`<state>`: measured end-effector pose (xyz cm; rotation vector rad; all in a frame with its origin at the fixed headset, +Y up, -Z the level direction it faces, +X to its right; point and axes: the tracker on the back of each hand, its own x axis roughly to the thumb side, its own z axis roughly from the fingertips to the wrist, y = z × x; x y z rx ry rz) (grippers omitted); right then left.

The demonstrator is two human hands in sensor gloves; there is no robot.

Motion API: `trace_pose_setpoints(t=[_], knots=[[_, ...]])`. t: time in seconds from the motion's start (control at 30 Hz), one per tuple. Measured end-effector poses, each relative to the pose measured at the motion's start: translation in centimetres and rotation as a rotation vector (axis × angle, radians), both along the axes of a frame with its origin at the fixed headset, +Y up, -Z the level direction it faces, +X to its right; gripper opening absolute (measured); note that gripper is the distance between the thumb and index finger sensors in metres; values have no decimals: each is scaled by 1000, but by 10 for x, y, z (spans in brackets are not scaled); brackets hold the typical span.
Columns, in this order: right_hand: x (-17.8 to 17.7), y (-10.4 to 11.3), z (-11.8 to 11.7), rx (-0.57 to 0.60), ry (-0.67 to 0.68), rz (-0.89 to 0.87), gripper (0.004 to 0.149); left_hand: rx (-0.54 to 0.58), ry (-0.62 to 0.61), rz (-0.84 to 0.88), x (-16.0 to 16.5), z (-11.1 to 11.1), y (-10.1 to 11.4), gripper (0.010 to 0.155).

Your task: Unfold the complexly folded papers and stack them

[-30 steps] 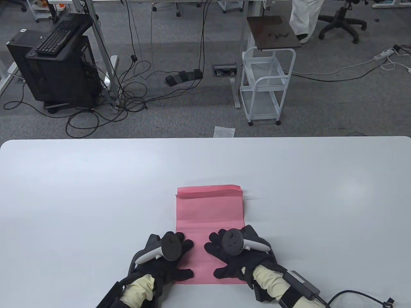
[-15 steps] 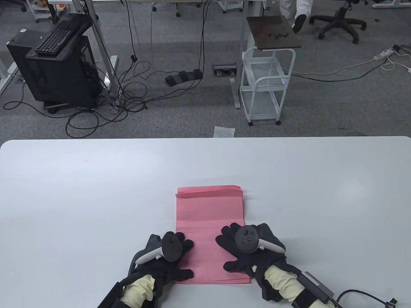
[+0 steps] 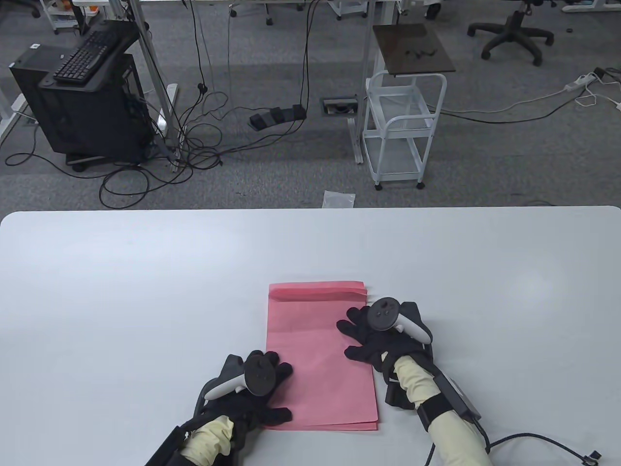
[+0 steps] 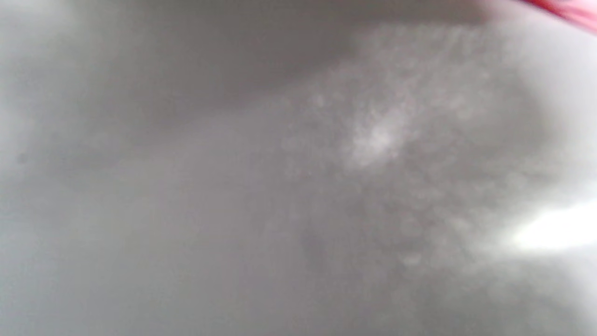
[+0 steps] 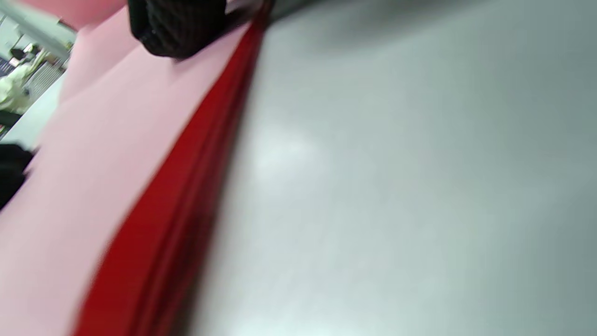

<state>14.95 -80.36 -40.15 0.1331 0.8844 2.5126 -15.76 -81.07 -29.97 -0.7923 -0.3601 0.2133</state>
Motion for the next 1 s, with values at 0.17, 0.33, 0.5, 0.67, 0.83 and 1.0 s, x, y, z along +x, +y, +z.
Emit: trace_pose_setpoints(t=[0.17,0.33,0.5,0.67,0.83,1.0], knots=[[-13,16,2,70,31,27,53,-2,-2,-5,0,0,0,90],[-57,21,26,126,320,-20,67,-4,-2,-6,0,1,0,90],[-81,6,12,76,402,134,65,-4,-6,-8,1,1,0,90],[-57,0,-34,-47,93,31,61,2,-6,-12,1,1,0,90],[-36,-1,-51,-59,-67,-10,57,-1,-7,-7,1,1,0,90],[-39,0,-50,-28,-36,33,58,-4,-9,-3,0,1,-1,90]])
